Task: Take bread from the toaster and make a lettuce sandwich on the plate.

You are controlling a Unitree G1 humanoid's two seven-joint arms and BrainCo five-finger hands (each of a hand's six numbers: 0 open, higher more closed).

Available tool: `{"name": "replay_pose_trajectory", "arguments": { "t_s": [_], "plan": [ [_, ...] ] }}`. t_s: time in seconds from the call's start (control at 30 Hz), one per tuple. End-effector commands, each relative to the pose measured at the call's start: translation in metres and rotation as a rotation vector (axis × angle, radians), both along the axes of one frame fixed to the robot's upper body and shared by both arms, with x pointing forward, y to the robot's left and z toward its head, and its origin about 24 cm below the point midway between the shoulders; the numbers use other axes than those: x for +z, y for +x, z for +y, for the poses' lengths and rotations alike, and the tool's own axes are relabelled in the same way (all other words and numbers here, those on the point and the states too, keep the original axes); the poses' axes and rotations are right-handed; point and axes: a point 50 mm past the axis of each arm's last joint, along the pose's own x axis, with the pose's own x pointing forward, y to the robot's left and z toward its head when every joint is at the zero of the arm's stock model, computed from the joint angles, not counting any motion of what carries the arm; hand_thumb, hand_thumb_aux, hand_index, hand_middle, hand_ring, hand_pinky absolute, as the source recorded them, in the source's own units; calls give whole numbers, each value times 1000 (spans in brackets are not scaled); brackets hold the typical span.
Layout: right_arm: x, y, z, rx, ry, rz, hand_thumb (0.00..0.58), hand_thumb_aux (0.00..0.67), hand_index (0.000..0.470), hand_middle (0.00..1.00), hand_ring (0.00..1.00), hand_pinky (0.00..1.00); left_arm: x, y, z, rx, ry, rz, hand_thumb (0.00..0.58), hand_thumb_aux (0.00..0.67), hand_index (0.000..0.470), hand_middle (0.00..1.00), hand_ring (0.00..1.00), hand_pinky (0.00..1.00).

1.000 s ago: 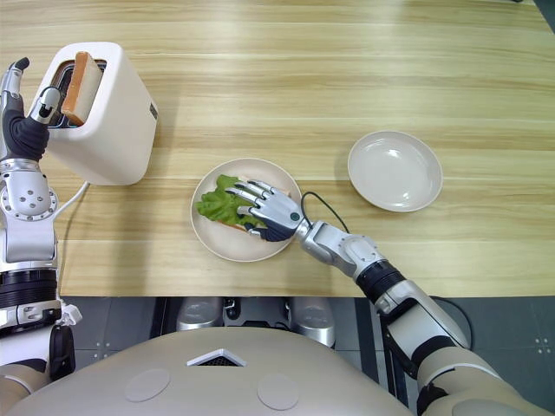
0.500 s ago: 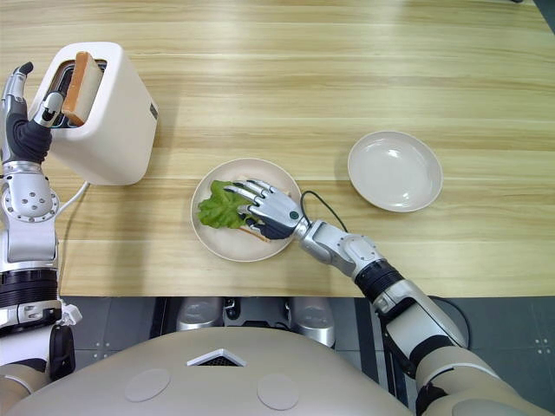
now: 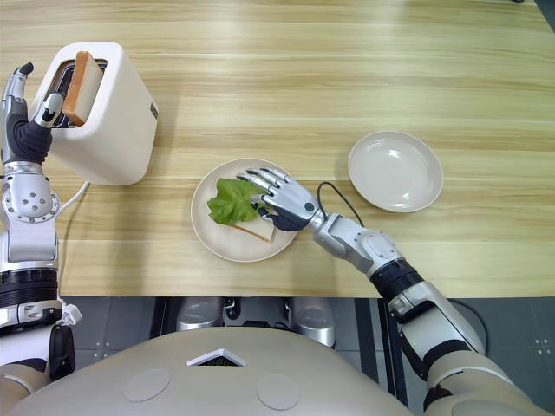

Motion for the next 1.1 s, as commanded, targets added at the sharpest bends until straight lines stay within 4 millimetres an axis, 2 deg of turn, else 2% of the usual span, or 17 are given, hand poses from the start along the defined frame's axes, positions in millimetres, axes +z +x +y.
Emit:
{"name": "replay_pose_trajectory", "arguments": {
  "t_s": [0.03, 0.33, 0.37, 0.4, 0.63, 0.83, 0.97, 1.1],
  "plan": [
    [5, -3, -7, -20, -4, 7, 580, 670, 460, 0, 0, 0, 0, -1, 0, 1, -2, 1, 0, 0, 0, 0, 0, 0],
    [-6, -10, -16, -37, -67, 63, 580, 670, 460, 0, 0, 0, -1, -2, -3, 0, -7, 3, 0, 0, 0, 0, 0, 0],
    [-6, -9, -17, -42, -73, 62, 532, 478, 328, 0, 0, 0, 0, -3, -3, 1, -7, 3, 0, 0, 0, 0, 0, 0],
    [-7, -9, -18, -45, -74, 63, 0, 0, 0, 0, 0, 0, 0, -3, -3, 2, -7, 3, 0, 0, 0, 0, 0, 0],
    [6, 0, -21, -79, -29, 7, 0, 0, 0, 0, 0, 0, 4, -3, -1, 13, -4, -18, 0, 0, 0, 0, 0, 0],
    [35, 17, -22, -113, 50, -105, 0, 0, 0, 0, 0, 0, 9, -1, 1, 22, -3, -43, 0, 0, 0, 0, 0, 0],
    [59, 31, -22, -141, 115, -186, 0, 0, 0, 0, 0, 0, 4, 6, 5, 41, 7, -5, 0, 0, 0, 0, 0, 0],
    [65, 37, -23, -165, 153, -197, 0, 0, 0, 0, 0, 0, -4, 18, 5, 61, 67, 86, 0, 0, 0, 0, 0, 0]
  ]
}}
